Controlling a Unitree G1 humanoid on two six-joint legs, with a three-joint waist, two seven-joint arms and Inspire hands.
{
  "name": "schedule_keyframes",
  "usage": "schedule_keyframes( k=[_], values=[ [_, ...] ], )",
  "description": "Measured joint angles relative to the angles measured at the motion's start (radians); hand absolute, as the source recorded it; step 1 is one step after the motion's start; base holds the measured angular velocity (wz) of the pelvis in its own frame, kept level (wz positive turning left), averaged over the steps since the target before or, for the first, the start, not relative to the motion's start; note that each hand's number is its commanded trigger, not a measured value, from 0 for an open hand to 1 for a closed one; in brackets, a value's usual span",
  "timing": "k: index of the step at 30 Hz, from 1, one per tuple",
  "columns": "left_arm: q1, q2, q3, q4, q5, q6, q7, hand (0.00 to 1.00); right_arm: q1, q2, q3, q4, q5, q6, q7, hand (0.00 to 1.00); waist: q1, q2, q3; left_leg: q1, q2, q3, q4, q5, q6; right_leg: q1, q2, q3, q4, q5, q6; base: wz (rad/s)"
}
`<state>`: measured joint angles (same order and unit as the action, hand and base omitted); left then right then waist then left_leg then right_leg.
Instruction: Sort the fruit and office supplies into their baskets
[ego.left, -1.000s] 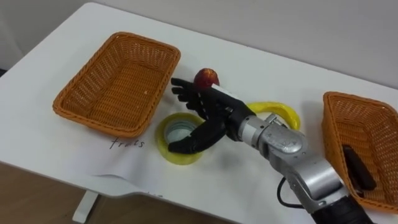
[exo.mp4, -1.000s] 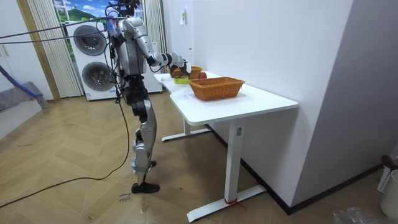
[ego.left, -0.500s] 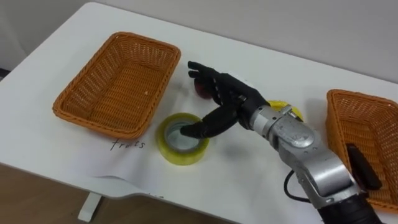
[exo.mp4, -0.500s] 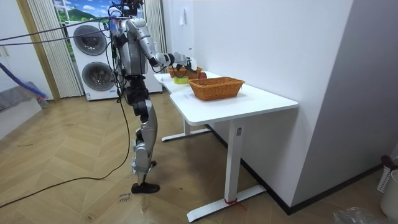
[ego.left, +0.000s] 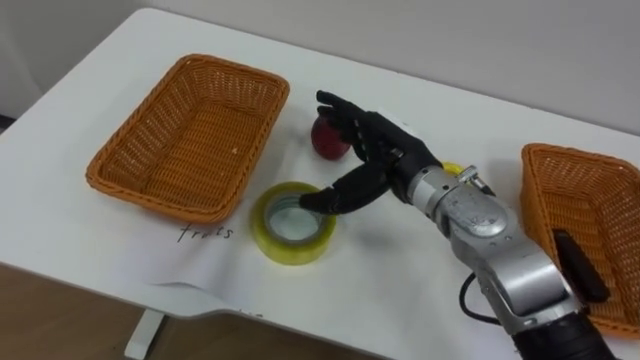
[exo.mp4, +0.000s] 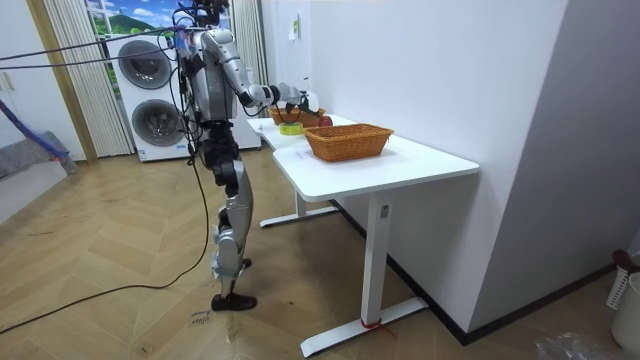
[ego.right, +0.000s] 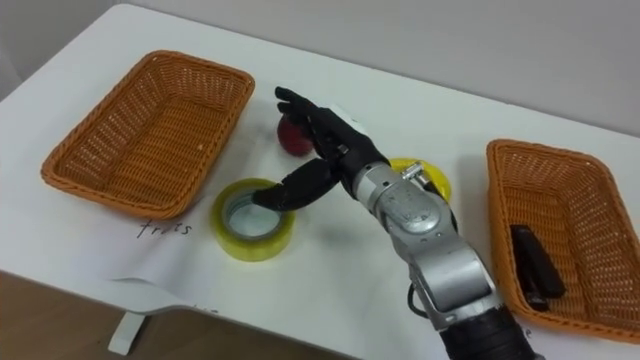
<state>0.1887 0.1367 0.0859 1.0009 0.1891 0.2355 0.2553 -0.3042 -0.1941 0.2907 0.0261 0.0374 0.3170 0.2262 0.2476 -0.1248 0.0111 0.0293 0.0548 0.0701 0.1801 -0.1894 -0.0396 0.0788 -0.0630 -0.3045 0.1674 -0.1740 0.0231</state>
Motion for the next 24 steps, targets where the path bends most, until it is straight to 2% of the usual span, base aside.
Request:
schedule_keyframes(
  k=[5, 11, 15, 18, 24],
  values=[
    [0.004, -0.001, -0.001, 0.001, 0.003, 0.007, 0.01, 0.0, 0.0, -0.001, 0.0, 0.026, -0.025, -0.001, 0.005, 0.0, 0.004, -0.002, -0.0012, -0.002, 0.0, -0.004, -0.007, 0.0, 0.0, 0.005, 0.0, -0.007, 0.001, 0.0, 0.0, 0.02],
    [0.013, 0.002, -0.001, 0.001, 0.003, 0.033, 0.01, 0.0, 0.0, 0.0, 0.002, 0.125, -0.062, 0.003, 0.003, 0.0, 0.008, -0.014, -0.0079, -0.002, 0.0, -0.003, -0.004, 0.0, 0.0, 0.004, 0.0, -0.011, 0.002, 0.0, 0.0, 0.0],
    [0.015, 0.003, -0.01, 0.001, 0.002, 0.044, 0.007, 0.0, 0.0, 0.006, 0.003, 0.13, -0.096, 0.003, -0.014, 0.0, 0.008, -0.015, -0.007, -0.002, 0.0, -0.002, -0.002, 0.0, 0.0, 0.005, -0.002, -0.02, 0.001, 0.0, 0.0, 0.01],
    [0.009, 0.003, -0.011, 0.002, 0.002, 0.043, -0.002, 0.0, -0.003, 0.028, 0.004, 0.158, -0.121, 0.001, -0.04, 0.0, 0.009, -0.016, -0.0063, 0.003, -0.001, -0.002, -0.001, 0.001, 0.0, 0.009, -0.004, -0.027, 0.001, 0.0, 0.0, 0.03],
    [-0.002, 0.002, -0.015, 0.008, 0.0, 0.045, -0.005, 0.0, -0.029, 0.048, 0.009, 0.224, -0.129, 0.001, -0.066, 0.0, 0.009, -0.016, -0.0006, 0.006, -0.001, 0.005, 0.002, 0.001, 0.001, 0.008, -0.004, -0.027, 0.001, 0.0, 0.0, -0.03]
  ],
)
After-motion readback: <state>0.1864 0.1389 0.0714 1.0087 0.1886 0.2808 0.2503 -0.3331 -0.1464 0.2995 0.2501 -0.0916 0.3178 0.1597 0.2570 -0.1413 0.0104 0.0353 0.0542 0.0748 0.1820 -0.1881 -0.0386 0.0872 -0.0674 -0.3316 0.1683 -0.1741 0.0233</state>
